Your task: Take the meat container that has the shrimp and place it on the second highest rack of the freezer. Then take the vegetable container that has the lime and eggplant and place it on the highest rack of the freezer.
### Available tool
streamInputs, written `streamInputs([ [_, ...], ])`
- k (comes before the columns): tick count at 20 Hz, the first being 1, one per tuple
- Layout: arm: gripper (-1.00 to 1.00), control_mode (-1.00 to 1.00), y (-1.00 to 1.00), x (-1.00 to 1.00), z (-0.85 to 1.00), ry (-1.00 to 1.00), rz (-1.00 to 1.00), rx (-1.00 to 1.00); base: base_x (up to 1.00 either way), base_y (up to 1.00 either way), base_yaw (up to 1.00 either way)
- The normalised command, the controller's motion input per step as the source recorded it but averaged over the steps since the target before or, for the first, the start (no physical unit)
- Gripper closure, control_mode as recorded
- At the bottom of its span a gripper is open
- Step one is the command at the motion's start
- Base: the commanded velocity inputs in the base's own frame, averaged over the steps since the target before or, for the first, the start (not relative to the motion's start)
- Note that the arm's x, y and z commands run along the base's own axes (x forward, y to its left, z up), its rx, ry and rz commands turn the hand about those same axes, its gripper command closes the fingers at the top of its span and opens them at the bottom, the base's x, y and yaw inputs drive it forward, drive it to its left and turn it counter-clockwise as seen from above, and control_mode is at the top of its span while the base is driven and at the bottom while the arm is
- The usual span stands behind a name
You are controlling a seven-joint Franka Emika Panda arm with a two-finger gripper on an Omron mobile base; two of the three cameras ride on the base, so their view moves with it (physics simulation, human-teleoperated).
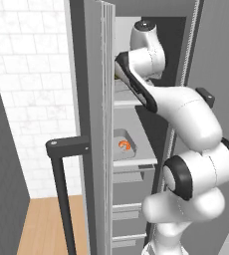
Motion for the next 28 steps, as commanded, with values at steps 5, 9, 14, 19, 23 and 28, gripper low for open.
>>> streamInputs([
  [5,-1.00,-1.00,0.00,-0.40,0.20,-0.42,0.00,0.00,0.00,0.00,0.00],
  [9,-1.00,-1.00,0.00,0.34,-0.32,-0.17,0.00,0.00,0.00,0.00,0.00],
  [14,-1.00,-1.00,0.00,-0.17,-0.02,-0.21,0.00,0.00,0.00,0.00,0.00],
  [19,-1.00,-1.00,0.00,-0.76,0.57,-0.14,0.01,0.01,0.00,0.00,0.00],
  [23,-1.00,-1.00,0.00,-0.72,1.00,0.02,0.04,0.00,0.00,0.00,0.00],
  [28,-1.00,-1.00,0.00,-0.66,0.78,0.33,0.09,-0.02,0.00,0.00,0.00],
])
